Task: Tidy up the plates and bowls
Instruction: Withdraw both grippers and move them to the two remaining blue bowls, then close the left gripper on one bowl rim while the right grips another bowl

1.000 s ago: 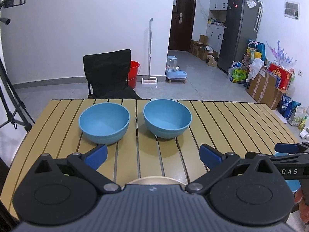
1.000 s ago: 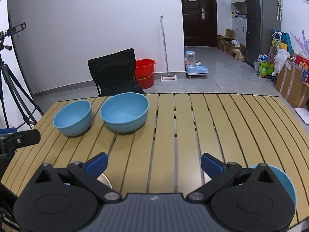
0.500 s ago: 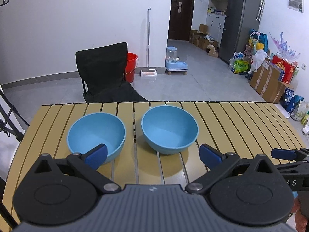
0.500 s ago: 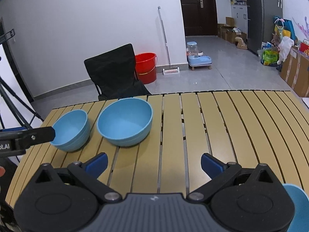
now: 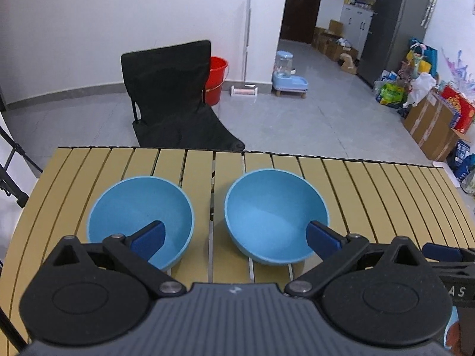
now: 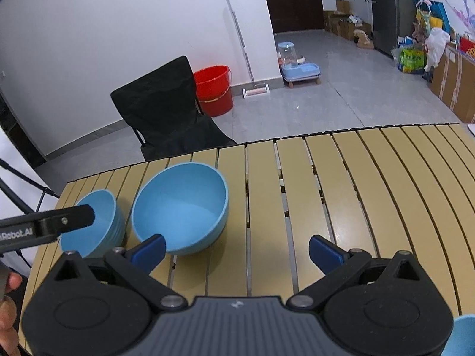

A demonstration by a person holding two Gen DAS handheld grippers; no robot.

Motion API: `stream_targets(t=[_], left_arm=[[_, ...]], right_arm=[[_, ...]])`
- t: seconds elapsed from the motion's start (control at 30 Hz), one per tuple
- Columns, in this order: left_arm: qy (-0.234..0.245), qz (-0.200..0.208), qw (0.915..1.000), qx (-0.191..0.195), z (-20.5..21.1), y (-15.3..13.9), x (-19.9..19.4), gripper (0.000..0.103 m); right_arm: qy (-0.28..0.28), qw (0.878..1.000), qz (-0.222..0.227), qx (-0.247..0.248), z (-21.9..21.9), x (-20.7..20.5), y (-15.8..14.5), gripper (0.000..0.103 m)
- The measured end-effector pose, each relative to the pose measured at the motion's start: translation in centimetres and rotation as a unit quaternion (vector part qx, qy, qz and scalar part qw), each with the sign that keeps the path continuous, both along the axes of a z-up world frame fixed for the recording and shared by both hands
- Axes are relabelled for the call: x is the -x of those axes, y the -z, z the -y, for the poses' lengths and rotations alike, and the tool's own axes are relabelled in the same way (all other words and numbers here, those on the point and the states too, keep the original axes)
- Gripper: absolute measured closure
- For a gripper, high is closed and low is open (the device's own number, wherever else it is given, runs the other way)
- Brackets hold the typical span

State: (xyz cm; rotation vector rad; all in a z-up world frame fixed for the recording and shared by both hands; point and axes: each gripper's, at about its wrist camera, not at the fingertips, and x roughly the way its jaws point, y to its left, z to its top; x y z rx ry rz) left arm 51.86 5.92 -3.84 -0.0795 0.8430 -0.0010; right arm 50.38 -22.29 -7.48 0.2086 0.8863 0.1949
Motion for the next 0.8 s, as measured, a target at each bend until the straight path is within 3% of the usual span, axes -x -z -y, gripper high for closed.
stream_targets(t=[0.27, 0.43, 0.8], left_arm=[[-0.025, -0.042, 0.9988, -0.010, 0.1, 2.6, -5.0, 0.000], [-0.038, -0.069, 0.9968, -0.012, 0.0, 4.2, -7.8, 0.006], [-0.039, -0.108, 0.9934, 0.005, -0.1, 6.7, -10.0, 0.048]], right_arm=[[-0.007, 1.000, -0.024, 0.015, -1.2, -3.8, 1.2, 0.002], [-0.012, 0.999, -0.044, 0.021, -2.0, -6.0, 2.2, 0.006], [-0.020, 0.997, -0.076, 0.013, -3.0, -9.2, 4.5, 0.028]])
